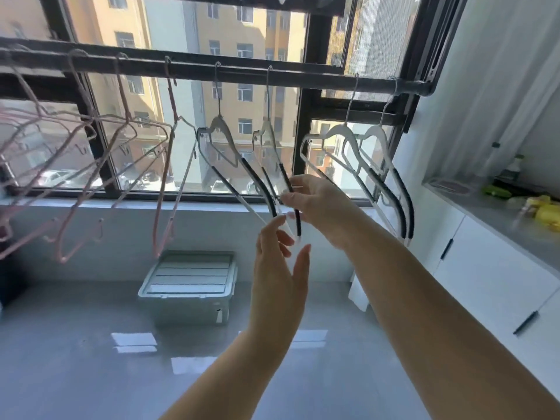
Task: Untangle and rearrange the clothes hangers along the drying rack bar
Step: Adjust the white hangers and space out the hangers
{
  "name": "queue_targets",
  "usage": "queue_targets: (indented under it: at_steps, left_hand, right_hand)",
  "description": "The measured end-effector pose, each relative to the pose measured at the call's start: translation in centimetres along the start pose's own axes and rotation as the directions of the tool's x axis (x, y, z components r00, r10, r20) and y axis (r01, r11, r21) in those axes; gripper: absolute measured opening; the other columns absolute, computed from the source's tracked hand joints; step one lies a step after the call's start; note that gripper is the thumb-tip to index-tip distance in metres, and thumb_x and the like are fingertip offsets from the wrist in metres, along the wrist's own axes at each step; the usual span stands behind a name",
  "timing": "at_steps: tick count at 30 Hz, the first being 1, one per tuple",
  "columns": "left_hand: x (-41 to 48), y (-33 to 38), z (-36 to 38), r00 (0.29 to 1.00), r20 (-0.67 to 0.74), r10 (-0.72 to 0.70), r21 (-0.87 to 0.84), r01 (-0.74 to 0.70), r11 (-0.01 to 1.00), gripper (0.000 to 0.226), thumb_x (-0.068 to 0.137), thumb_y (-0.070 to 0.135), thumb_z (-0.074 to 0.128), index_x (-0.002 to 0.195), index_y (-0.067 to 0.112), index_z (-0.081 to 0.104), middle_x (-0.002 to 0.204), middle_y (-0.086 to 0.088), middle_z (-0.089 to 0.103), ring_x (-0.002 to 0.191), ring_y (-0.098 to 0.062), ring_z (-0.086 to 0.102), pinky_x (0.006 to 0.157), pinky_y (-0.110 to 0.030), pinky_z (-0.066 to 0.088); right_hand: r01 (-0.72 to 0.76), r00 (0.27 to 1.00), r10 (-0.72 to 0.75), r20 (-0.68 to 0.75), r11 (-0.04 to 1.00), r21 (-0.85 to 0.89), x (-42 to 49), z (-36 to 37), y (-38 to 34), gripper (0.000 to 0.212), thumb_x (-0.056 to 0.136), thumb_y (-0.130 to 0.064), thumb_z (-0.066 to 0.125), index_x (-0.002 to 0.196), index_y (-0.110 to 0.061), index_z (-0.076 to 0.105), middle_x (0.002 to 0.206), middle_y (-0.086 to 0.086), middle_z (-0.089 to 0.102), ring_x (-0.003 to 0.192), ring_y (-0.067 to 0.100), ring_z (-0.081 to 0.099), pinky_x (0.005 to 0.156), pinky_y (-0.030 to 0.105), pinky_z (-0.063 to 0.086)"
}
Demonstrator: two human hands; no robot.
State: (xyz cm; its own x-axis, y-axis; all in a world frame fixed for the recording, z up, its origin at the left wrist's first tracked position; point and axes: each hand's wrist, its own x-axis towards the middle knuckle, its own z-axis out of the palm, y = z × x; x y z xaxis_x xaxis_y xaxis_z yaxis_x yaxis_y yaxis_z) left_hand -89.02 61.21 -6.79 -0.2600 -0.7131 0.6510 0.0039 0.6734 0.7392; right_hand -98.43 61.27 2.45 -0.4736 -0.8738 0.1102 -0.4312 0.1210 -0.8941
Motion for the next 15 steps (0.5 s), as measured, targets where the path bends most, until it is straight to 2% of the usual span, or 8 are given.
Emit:
queue_targets:
  at_steps: [2, 4, 7, 11, 15]
  left_hand:
    - [0.1, -0.3, -0.3, 0.999, 0.032, -0.003, 0.037, 0.002, 0.999, 0.045, 0.085, 0.016, 0.06, 0.122, 0.03, 0.04, 0.086, 0.016, 0.044, 0.074, -0.001, 0.046, 0.067, -0.006, 0.039]
    - [0.3, -0.6, -0.4, 0.998, 0.067, -0.021, 0.062, 0.017, 0.998, 0.043, 0.086, 0.017, 0.058, 0.126, 0.026, 0.044, 0.087, 0.016, 0.044, 0.072, -0.002, 0.047, 0.066, -0.006, 0.039]
    - [0.5, -0.6, -0.4, 0.993, 0.118, -0.009, 0.078, 0.0, 0.997, 0.038, 0.086, 0.016, 0.058, 0.123, 0.023, 0.052, 0.089, 0.016, 0.045, 0.07, -0.004, 0.051, 0.065, -0.006, 0.041]
    - [0.9, -0.5, -0.4, 0.988, 0.152, -0.014, 0.027, 0.01, 1.0, 0.031, 0.083, 0.009, 0.062, 0.111, 0.021, 0.061, 0.092, 0.024, 0.048, 0.075, -0.001, 0.056, 0.069, -0.008, 0.045]
    - [1.5, -0.5, -0.3, 0.99, 0.142, -0.017, 0.0, 0.017, 1.0, 0.024, 0.081, 0.011, 0.065, 0.103, 0.021, 0.066, 0.088, 0.022, 0.057, 0.076, -0.001, 0.06, 0.073, -0.011, 0.048]
  right_hand:
    - [-0.024, 1.0, 0.024, -0.004, 0.998, 0.065, 0.5, 0.7, 0.1, 0.039, 0.092, -0.018, 0.053, 0.127, -0.004, 0.046, 0.116, 0.012, 0.059, 0.099, 0.021, 0.06, 0.091, 0.035, 0.051]
    - [-0.037, 0.998, 0.042, -0.037, 0.991, 0.129, 0.7, 1.2, 0.2, 0.03, 0.094, -0.016, 0.047, 0.121, -0.003, 0.05, 0.095, 0.009, 0.059, 0.083, 0.017, 0.058, 0.083, 0.031, 0.053]
    - [-0.026, 0.991, 0.054, -0.123, 0.976, 0.216, 0.4, 2.1, 0.3, 0.027, 0.097, -0.023, 0.04, 0.114, -0.007, 0.054, 0.069, 0.0, 0.046, 0.062, 0.013, 0.046, 0.064, 0.028, 0.044]
    - [0.013, 0.975, 0.049, -0.216, 0.961, 0.277, 0.3, 2.6, 0.3, 0.025, 0.098, -0.026, 0.036, 0.105, -0.011, 0.055, 0.068, -0.001, 0.041, 0.055, 0.011, 0.04, 0.053, 0.023, 0.037]
    - [0.019, 0.964, 0.069, -0.256, 0.945, 0.327, 0.2, 2.1, 0.3, 0.026, 0.098, -0.025, 0.037, 0.11, -0.01, 0.055, 0.065, -0.001, 0.041, 0.047, 0.009, 0.039, 0.048, 0.023, 0.036]
